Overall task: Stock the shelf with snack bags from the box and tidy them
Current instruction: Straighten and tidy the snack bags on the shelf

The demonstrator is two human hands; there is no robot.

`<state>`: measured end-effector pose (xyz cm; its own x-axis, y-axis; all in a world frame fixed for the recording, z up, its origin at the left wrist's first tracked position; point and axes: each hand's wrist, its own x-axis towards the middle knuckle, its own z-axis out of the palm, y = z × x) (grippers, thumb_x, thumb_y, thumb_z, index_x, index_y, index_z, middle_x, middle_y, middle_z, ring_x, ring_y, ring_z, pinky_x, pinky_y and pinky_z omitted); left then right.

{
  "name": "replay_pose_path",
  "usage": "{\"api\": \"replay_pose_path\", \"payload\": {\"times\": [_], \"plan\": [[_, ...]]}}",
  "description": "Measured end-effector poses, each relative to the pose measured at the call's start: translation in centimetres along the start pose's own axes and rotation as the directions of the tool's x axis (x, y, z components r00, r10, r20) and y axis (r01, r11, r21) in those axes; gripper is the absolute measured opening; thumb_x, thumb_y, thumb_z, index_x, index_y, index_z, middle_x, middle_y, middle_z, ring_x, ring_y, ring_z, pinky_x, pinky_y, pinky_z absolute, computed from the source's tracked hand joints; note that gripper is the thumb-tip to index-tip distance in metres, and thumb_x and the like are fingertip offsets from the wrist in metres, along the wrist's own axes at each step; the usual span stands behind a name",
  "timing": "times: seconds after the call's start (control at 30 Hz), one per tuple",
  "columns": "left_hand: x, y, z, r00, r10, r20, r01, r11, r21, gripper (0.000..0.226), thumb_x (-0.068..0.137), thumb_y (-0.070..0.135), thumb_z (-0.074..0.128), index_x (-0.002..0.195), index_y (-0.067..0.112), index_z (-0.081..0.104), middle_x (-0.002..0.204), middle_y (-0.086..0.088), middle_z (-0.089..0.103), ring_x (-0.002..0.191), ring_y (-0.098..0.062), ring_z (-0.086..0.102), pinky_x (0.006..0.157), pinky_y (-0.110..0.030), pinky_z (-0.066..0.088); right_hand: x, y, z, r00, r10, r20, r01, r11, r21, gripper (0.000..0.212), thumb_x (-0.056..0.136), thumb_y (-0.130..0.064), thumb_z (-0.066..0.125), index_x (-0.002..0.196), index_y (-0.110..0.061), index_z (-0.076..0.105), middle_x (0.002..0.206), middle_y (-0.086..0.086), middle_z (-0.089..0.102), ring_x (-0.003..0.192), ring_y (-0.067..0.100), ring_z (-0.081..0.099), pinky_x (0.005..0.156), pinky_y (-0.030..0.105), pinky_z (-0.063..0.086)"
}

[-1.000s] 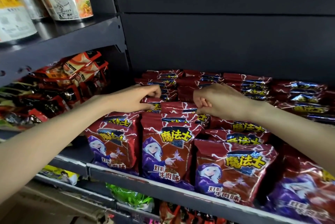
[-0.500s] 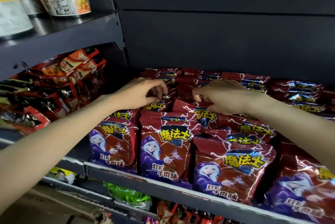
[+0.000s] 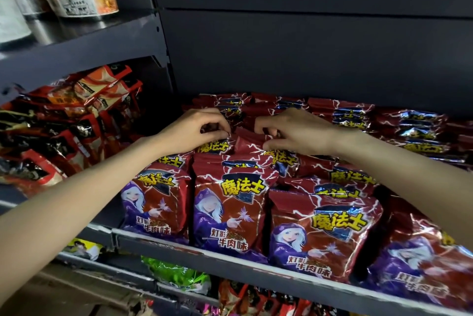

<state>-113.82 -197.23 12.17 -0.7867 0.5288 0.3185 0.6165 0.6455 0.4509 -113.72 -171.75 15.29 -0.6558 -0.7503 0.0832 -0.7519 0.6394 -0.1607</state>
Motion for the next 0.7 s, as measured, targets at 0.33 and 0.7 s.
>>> {"api": "replay_pose_path", "payload": {"times": [0.33,0.7], "plan": [[0.3,0.2,0.1,0.999,0.003,0.054,-0.008,0.996,0.086,0.009,0.087,0.027,0.061,0.095,0.026,0.066,0.096,0.012,0.060,0.094,-0.002,0.057,0.086,-0.029,0.048,-0.1,0.2,-0.1,0.998,0.066,0.019,-0.063,0.993,-0.100,0.032,0.086,-0.045,0.061,0.114,-0.029,0.060,0.086,-0.013,0.054,0.080,0.009,0.053,0.063,0.023,0.033],[0.2,0.0,-1.6,0.997,-0.029,0.078,-0.001,0.932,0.361,0.030,0.085,0.046,0.051,0.101,0.023,0.063,0.100,0.012,0.057,0.092,-0.013,0.058,0.077,-0.036,0.050,-0.8,-1.6,-1.5,0.987,0.071,0.143,-0.019,0.941,-0.337,0.066,0.084,-0.043,0.066,0.140,-0.030,0.033,0.094,-0.002,0.061,0.073,0.012,0.043,0.067,0.024,0.029]]}}
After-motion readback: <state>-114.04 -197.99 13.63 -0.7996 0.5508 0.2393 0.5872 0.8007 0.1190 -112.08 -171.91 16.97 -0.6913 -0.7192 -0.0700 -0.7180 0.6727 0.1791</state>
